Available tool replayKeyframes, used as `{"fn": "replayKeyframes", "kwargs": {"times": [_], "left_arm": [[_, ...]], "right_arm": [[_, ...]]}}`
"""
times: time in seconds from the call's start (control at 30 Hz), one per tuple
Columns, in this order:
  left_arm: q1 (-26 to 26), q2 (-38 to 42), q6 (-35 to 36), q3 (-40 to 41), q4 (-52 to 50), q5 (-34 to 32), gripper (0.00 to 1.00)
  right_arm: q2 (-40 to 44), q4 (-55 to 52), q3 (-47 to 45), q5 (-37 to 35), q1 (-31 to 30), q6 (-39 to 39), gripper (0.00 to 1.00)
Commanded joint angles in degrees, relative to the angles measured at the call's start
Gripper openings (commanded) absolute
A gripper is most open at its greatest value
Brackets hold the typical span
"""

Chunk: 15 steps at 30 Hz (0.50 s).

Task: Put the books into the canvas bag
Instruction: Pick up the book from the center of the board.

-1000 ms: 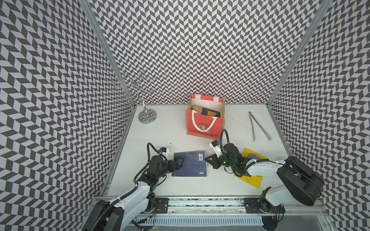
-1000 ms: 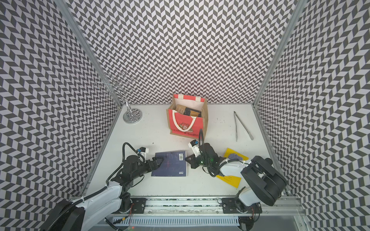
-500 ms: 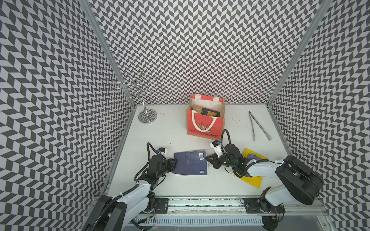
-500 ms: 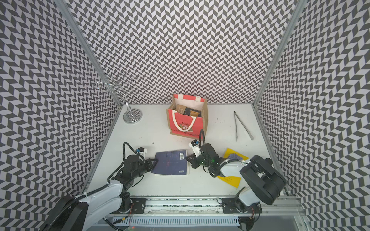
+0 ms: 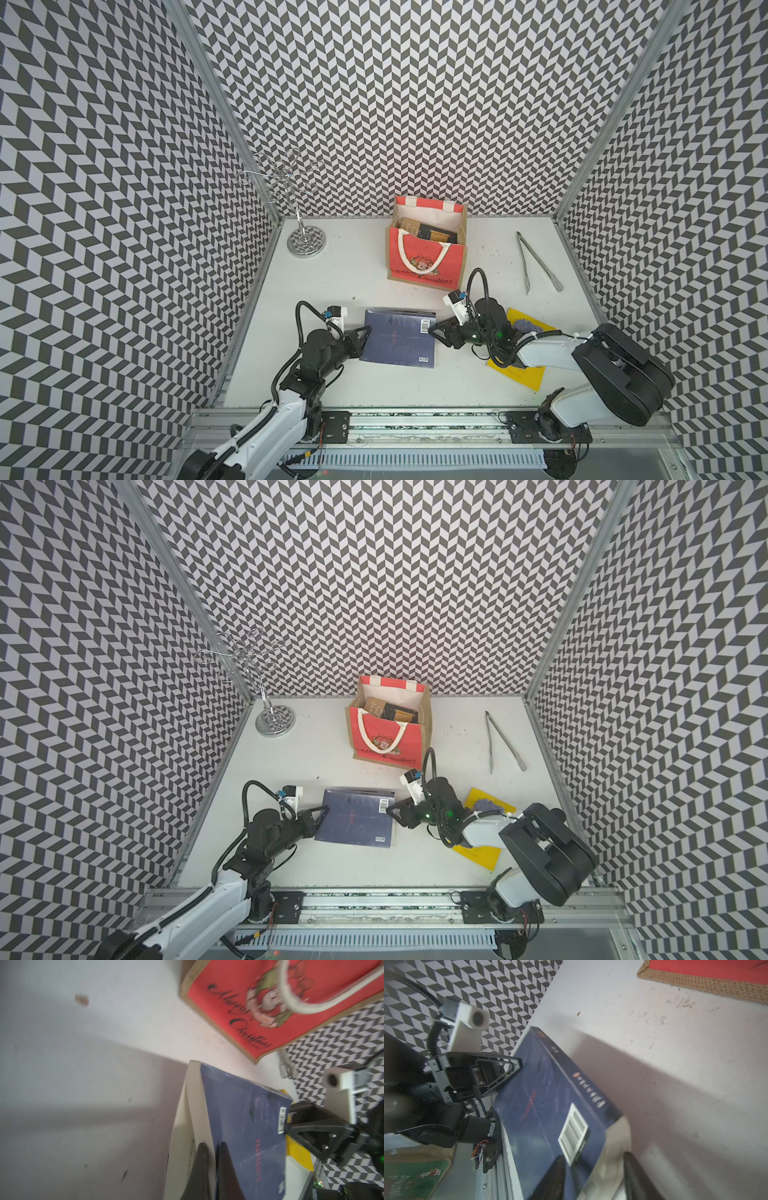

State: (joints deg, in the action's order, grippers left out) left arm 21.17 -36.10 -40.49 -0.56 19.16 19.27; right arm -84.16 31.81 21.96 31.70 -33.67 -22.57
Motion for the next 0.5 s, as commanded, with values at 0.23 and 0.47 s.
{"fn": "replayKeyframes", "kwargs": {"times": [0.23,0.47], "left_arm": [[0.80,25.50,0.85,7.22,-4.64,1.68,0.00],[0.74,24.25,0.93,7.07,-3.95,1.82,0.00]], "right_arm": [[3.70,14.35,-3.94,12.60,5.24,-3.47,0.95],[9.51,22.32,-7.42,17.69,5.17,-3.89,0.97]]}}
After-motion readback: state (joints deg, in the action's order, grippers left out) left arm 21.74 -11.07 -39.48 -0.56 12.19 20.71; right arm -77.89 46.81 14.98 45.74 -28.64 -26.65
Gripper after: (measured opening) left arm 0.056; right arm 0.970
